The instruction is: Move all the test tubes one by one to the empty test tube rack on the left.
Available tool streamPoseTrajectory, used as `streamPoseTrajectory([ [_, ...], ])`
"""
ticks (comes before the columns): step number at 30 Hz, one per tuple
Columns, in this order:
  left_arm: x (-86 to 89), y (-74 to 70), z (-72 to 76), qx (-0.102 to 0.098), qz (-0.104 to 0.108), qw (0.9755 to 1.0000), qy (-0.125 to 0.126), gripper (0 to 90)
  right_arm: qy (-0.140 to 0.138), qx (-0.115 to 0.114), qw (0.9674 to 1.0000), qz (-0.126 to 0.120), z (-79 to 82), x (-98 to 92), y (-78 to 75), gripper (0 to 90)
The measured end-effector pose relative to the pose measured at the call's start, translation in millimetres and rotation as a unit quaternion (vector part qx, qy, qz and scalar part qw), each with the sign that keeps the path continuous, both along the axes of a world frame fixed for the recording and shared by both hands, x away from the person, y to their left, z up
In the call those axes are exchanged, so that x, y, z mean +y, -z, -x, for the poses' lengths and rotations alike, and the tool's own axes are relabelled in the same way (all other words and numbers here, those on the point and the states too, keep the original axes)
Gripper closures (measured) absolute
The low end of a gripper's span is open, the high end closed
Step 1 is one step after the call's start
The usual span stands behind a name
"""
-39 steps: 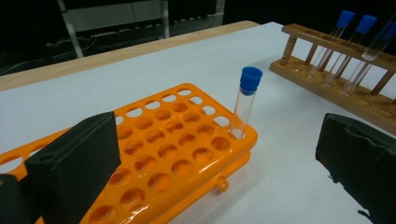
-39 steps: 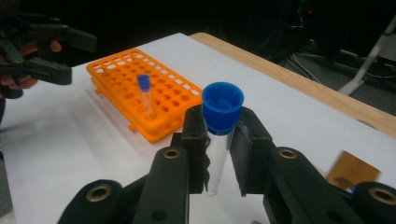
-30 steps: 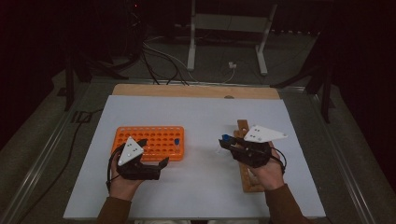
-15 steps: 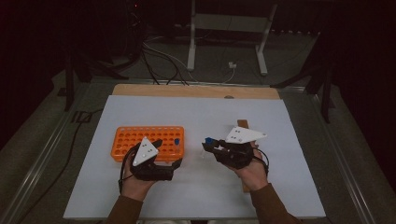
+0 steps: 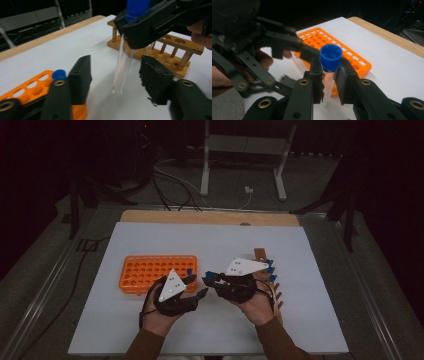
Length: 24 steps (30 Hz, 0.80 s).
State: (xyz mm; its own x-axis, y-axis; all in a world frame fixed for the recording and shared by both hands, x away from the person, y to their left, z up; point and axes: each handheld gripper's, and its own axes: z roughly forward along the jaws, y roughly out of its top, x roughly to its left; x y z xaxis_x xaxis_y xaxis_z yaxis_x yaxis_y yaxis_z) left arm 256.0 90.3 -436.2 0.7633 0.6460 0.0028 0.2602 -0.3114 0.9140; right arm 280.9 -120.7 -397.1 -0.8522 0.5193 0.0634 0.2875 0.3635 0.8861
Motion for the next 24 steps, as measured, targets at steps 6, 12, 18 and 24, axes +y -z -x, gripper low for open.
streamPoseTrajectory([
  [6,-3.7,2.9,-0.1,0.001,-0.004,0.9999,0.014,67.4,-0.006,0.002,1.0,0.001,0.6,4.3,1.9,76.2],
  [12,-2.6,4.3,-0.5,0.0,-0.001,0.9999,0.017,75.7,-0.008,0.006,0.9999,0.001,1.2,4.8,3.5,76.2],
  [18,-1.7,4.8,-0.2,-0.002,-0.001,0.9998,0.021,76.4,-0.01,0.01,0.9999,-0.002,1.0,4.7,4.4,76.2],
  [24,-2.0,5.0,0.4,-0.005,-0.005,0.9997,0.025,77.9,-0.012,0.013,0.9998,-0.004,0.4,3.7,4.7,75.2],
])
